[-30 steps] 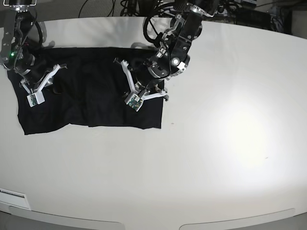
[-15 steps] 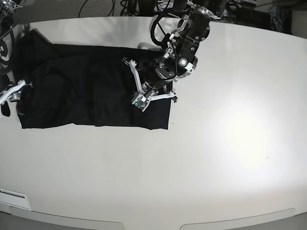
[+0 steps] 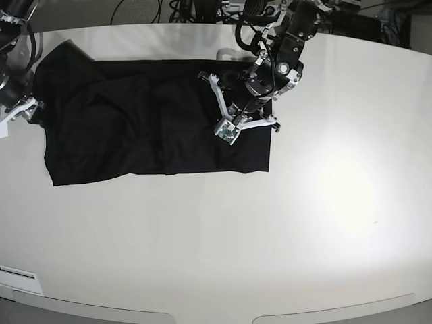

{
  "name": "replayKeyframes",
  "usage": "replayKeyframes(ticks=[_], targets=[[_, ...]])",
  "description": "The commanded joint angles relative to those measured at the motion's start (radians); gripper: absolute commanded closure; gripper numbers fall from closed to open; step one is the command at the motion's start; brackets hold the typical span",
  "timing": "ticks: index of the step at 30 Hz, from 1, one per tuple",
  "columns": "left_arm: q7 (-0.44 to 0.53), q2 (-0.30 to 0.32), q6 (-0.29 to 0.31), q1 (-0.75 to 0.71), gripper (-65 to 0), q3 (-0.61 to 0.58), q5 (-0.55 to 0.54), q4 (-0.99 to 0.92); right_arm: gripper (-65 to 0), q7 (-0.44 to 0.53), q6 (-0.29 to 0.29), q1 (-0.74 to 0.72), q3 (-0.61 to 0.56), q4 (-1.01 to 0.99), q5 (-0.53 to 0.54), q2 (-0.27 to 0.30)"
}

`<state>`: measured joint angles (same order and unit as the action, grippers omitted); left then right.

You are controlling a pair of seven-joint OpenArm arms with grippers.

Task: Fold the T-shirt properly
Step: 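Regrasp the folded end with the left gripper and pull it flat, then fold the strip's other end over with the right gripper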

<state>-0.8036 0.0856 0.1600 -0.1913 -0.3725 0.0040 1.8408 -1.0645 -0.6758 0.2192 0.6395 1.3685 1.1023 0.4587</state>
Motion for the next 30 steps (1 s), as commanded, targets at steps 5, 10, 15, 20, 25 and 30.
replayKeyframes(ticks=[5, 10, 15, 20, 25, 30], targets=[[-0.096, 0.006, -0.003, -0.03, 0.0, 0.002, 0.021, 0.006, -36.6, -0.021, -0.022, -0.003, -0.059, -0.003, 0.055, 0.018], [-0.095, 0.006, -0.003, -0.03, 0.0, 0.002, 0.021, 0.009, -36.6, 0.014, -0.022, -0.032, -0.206, -0.003, 0.049, 0.018], [-0.095, 0.006, -0.003, -0.03, 0.0, 0.002, 0.021, 0.015, -36.4, 0.04, -0.022, -0.071, -0.314, -0.003, 0.022, 0.018], [-0.088, 0.006, 0.005, -0.029, 0.0, 0.002, 0.021, 0.028, -23.1, 0.043, -0.022, -0.087, -0.325, -0.003, 0.016, 0.018], [-0.08, 0.006, 0.003, -0.024, 0.0, 0.002, -0.008, 0.074, 0.0, 0.04, -0.022, -0.087, -0.325, 0.0, -0.017, 0.021], [-0.082, 0.006, -0.032, -0.025, 0.0, 0.002, -0.04, 0.191, 0.0, 0.043, -0.022, -0.087, -0.325, 0.031, -0.117, 0.022]])
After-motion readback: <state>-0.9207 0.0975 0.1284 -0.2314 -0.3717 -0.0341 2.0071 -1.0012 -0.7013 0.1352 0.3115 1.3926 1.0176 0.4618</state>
